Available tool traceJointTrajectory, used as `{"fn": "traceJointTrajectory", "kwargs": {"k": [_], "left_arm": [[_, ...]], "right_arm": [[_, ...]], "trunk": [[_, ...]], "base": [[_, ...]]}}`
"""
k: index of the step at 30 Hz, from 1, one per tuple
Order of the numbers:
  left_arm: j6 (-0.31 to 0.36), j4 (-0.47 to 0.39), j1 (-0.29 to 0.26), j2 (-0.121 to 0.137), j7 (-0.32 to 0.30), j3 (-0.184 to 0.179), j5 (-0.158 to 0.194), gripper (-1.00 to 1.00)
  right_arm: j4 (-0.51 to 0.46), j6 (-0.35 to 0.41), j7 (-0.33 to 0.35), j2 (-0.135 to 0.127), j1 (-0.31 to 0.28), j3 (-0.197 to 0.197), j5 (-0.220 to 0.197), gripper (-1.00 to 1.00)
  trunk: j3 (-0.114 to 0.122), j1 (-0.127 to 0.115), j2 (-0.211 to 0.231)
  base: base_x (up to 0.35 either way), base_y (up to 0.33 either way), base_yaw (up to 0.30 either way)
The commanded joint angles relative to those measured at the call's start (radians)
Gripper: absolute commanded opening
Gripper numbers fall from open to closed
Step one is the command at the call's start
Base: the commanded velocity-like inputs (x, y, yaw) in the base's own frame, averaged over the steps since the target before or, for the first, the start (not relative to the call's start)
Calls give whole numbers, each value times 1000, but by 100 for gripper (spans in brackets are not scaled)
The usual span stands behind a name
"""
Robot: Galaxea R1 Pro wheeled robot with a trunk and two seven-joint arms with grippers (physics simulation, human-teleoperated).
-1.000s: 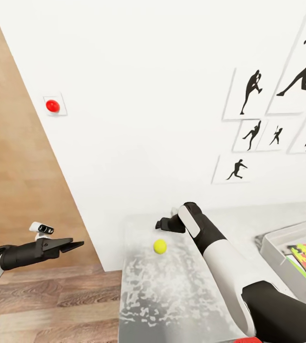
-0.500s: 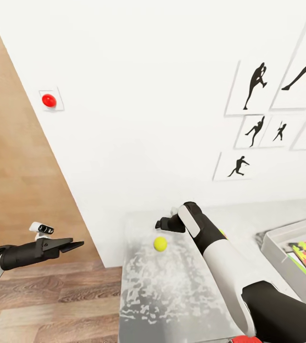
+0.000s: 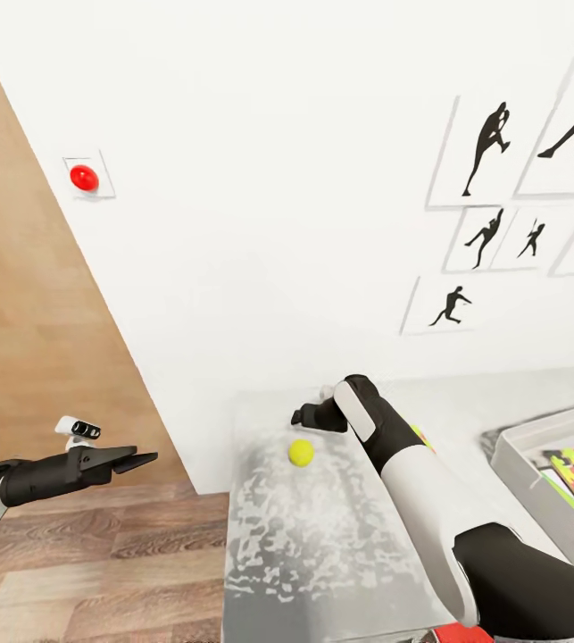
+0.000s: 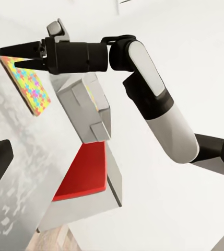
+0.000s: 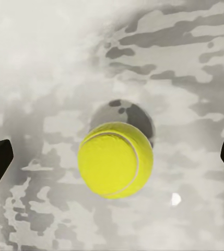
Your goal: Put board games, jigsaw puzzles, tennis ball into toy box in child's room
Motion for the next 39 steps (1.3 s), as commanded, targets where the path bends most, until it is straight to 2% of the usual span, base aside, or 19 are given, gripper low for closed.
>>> {"fn": "traceJointTrajectory", "kwargs": {"k": [1,18,39], "left_arm": [[11,0,-1,0,-3,-1,1,100],[11,0,-1,1,-3,-1,1,100],[11,0,-1,2,-3,-1,1,100]], "right_arm": [[-1,2,-10,0,-1,2,-9,100],[-1,3,-10,0,-28,2,-9,100],[0,3,-10,0,-33,2,-10,100]], "trunk": [[-4,1,-2],[-32,1,-2],[-67,1,-2]], "base": [[0,0,0],[0,0,0],[0,0,0]]}}
